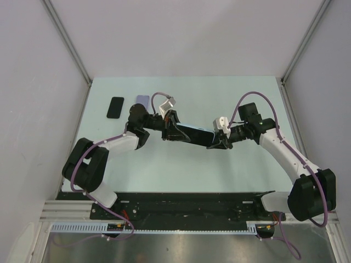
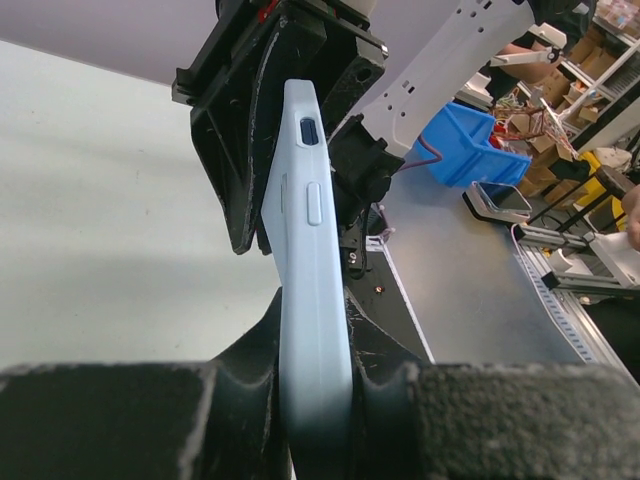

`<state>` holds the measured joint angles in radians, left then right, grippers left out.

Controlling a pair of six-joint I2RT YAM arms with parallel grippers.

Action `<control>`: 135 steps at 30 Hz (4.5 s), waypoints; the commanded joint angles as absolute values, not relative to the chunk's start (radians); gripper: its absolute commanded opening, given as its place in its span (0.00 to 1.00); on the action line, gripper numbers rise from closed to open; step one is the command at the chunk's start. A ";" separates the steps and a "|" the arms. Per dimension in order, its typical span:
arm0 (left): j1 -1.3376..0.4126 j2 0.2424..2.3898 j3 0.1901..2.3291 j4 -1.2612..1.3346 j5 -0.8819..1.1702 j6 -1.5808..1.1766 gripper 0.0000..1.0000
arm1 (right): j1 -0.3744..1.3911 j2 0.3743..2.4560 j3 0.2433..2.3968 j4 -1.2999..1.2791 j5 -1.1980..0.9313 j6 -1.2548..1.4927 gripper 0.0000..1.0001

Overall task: Take the phone out of the phone case
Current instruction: Remove the phone case from the phone.

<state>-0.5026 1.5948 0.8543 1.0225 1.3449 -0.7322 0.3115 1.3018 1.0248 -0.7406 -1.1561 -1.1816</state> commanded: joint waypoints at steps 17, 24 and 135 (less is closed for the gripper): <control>-0.650 1.470 0.867 1.134 1.628 -0.798 0.00 | 0.186 1.359 1.009 -0.245 -1.120 -0.816 0.20; -0.667 1.466 0.865 1.134 1.635 -0.798 0.00 | 0.181 1.426 1.009 -0.157 -1.098 -0.704 0.20; -0.465 1.543 0.726 1.347 1.201 -0.776 0.00 | 0.229 1.604 0.721 1.462 -0.792 1.388 0.17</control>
